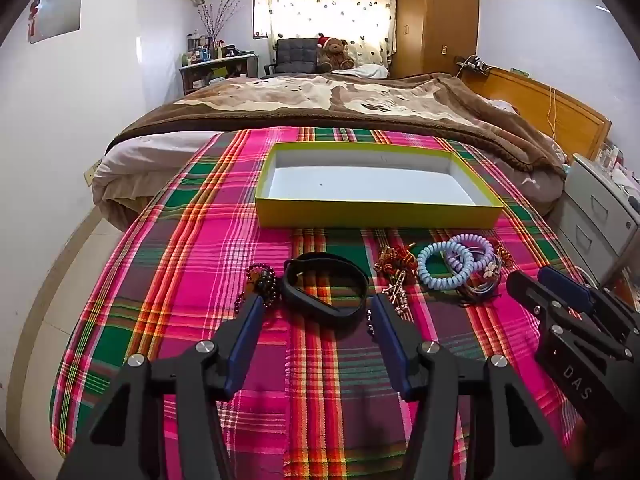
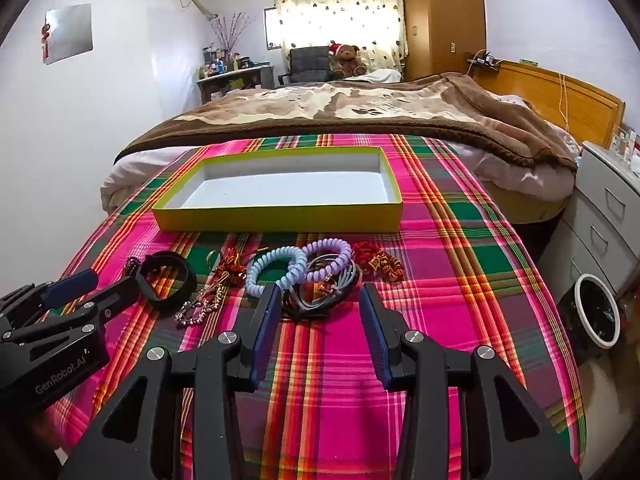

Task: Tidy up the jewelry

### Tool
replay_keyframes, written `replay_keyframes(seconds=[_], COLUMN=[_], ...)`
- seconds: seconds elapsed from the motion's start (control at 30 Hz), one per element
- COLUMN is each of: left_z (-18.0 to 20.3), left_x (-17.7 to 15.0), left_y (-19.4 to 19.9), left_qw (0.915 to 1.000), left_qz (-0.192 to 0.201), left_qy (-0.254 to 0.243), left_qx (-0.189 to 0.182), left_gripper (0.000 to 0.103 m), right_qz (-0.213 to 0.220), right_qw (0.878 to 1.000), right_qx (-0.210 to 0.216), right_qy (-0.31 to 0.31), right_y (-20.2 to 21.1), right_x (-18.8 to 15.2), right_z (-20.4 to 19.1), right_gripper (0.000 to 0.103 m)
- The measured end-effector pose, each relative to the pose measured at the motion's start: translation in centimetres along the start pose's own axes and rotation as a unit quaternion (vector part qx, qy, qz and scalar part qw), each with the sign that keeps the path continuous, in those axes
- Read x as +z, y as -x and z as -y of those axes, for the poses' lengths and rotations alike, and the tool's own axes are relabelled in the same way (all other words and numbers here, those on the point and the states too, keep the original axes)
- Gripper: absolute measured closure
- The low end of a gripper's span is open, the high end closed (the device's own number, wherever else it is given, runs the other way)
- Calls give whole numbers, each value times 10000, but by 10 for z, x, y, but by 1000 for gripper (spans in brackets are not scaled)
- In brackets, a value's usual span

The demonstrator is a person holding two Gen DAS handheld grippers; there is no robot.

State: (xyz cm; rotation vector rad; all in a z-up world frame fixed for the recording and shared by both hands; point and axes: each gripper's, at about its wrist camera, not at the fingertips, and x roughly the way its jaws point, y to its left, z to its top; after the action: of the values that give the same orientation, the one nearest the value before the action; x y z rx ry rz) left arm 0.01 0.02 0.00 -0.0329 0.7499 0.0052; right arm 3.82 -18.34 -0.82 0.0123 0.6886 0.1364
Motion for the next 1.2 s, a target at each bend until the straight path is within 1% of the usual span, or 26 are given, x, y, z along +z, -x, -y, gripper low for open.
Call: replay_keyframes(seconds=[0.07, 0.1, 0.13, 0.17, 0.3, 0.4, 0.63, 0.9, 1.2], left_z=[-2, 0, 0, 1, 1, 4, 2, 1, 1], left_x=[0, 1, 1, 0, -3, -2, 4, 5, 5], left_y=[0, -1, -2, 1, 4, 2, -3, 1, 5], left_qw=[10000, 10000, 10000, 10000, 10000, 9999, 9999, 9997, 9997], left_qz=[13, -25, -34, 46, 54, 61, -10, 67, 77], left_qy=[51, -50, -37, -39, -9, -16, -17, -59, -34], left_qx=[-3, 52, 57, 71, 43, 103, 129, 228, 235], left_gripper=[45, 45, 45, 45, 45, 45, 45, 45, 45], right_qz=[14, -2, -9, 30, 8, 15, -5, 11, 25], right_qw=[10000, 10000, 10000, 10000, 10000, 10000, 10000, 10000, 10000], right_qx=[28, 36, 39, 44, 21, 28, 3, 5, 4], right_qy=[-17, -45, -43, -31, 1, -5, -1, -34, -29], right_y=[0, 0, 0, 1, 1, 0, 1, 2, 4], right_x=[0, 0, 0, 0, 0, 1, 2, 2, 2], right_z=[0, 0, 0, 0, -1, 2, 1, 3, 2], right_gripper=[61, 61, 61, 61, 61, 61, 61, 61, 61])
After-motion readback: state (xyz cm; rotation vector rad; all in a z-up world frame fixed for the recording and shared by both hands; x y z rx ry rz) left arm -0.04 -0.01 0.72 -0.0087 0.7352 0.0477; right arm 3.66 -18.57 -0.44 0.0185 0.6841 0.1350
